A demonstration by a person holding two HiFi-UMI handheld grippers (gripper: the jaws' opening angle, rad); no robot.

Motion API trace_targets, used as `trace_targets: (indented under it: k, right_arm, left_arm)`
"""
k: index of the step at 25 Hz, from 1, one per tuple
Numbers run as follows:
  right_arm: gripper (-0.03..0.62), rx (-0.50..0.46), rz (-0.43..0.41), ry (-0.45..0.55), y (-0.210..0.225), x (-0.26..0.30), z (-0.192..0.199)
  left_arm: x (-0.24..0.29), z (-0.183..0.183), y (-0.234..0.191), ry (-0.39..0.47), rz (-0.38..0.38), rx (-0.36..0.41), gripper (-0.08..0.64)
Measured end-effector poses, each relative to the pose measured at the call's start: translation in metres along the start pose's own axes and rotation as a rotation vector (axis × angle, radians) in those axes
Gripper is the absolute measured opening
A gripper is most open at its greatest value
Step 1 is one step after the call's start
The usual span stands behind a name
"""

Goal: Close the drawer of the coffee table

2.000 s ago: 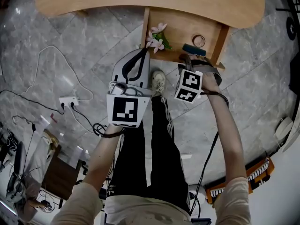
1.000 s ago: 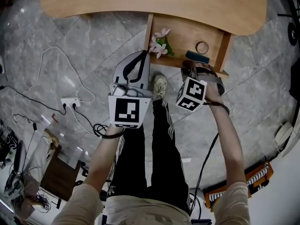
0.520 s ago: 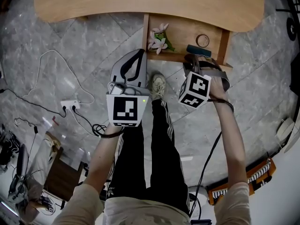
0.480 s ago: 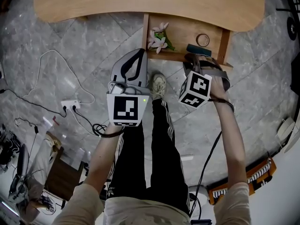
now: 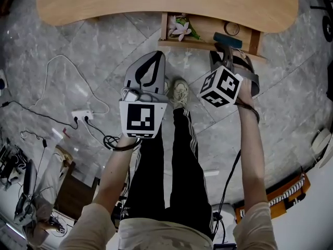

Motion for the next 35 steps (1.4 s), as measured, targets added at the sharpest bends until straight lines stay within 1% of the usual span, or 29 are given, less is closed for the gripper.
trace_targets:
  k: [5,6,7,8,9,11,13,14,16,17,19,20,21,22,25,26,30,33,35]
  right_arm:
    - [0.121,0.034,0.042,0.007,0.017,0.008,-0.006]
    - [0.152,0.062,0.056,0.009,0.022,0.009,-0.006]
    - [0.209,0.120,0.067,0.010,0.028,0.010,-0.004]
    - [0.265,0.209,0.071,0.011,0.034,0.010,-0.001]
    - [0.315,0.322,0.072,0.011,0.039,0.010,0.004]
    - [0.385,0.568,0.090,0.010,0.041,0.009,0.015]
    - [0.394,0.783,0.155,0.008,0.035,0.006,0.024]
    - [0.394,0.868,0.202,0.006,0.030,0.005,0.026]
    - [0.393,1.012,0.294,0.001,0.020,0.003,0.027]
    - [0.391,1.080,0.326,0.002,0.016,0.004,0.028]
    - [0.379,1.213,0.353,0.016,0.009,0.005,0.027]
    - [0.354,1.264,0.354,0.029,0.006,0.006,0.025]
    - [0.315,1.294,0.354,0.043,0.004,0.007,0.022]
    - [0.264,1.299,0.354,0.058,0.002,0.008,0.017]
    - [0.097,1.255,0.359,0.108,-0.002,0.008,0.001]
    - [0.059,1.257,0.358,0.124,-0.003,0.008,-0.002]
    - [0.032,1.334,0.337,0.188,-0.003,0.009,-0.002]
    - [0.008,1.316,0.340,0.213,-0.004,0.009,0.001]
    - [0.008,1.300,0.336,0.225,-0.003,0.008,0.002]
  left_arm:
    - [0.001,0.005,-0.005,-0.011,-0.005,0.001,0.008]
    - [0.002,0.006,-0.006,-0.012,-0.007,-0.002,0.008]
    - [0.003,0.006,-0.007,-0.011,-0.006,-0.005,0.008]
    - [0.004,0.006,-0.007,-0.011,-0.005,-0.007,0.008]
    - [0.004,0.007,-0.006,-0.012,-0.004,-0.009,0.008]
    - [0.002,0.007,-0.003,-0.016,-0.001,-0.012,0.008]
    - [0.002,0.006,0.000,-0.017,0.008,-0.012,0.008]
    - [0.002,0.005,0.001,-0.015,0.012,-0.011,0.008]
    - [0.002,0.003,0.003,-0.001,0.017,-0.008,0.008]
    - [0.002,0.002,0.003,0.010,0.018,-0.008,0.009]
    - [0.002,-0.002,0.004,0.038,0.020,-0.010,0.008]
    - [0.002,-0.004,0.004,0.054,0.022,-0.010,0.008]
    - [0.002,-0.005,0.005,0.064,0.024,-0.008,0.008]
    - [0.002,-0.005,0.006,0.063,0.027,-0.005,0.008]
    - [0.001,0.002,0.008,0.022,0.033,0.001,0.008]
    - [0.001,0.003,0.009,0.020,0.035,-0.002,0.008]
    - [0.004,0.008,0.014,0.003,0.047,-0.005,0.008]
    - [0.008,0.010,0.016,0.003,0.052,-0.011,0.008]
    - [0.011,0.008,0.016,0.026,0.051,-0.024,0.008]
Point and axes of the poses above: the fingertips, and each gripper's own axes: x forward along the fingers, y to its right, z out of its underside, the point moved 5 cm from there along -x, backward along the fingers, and after that the axes turned 2 degrees about -y, right-handed, at the moved point
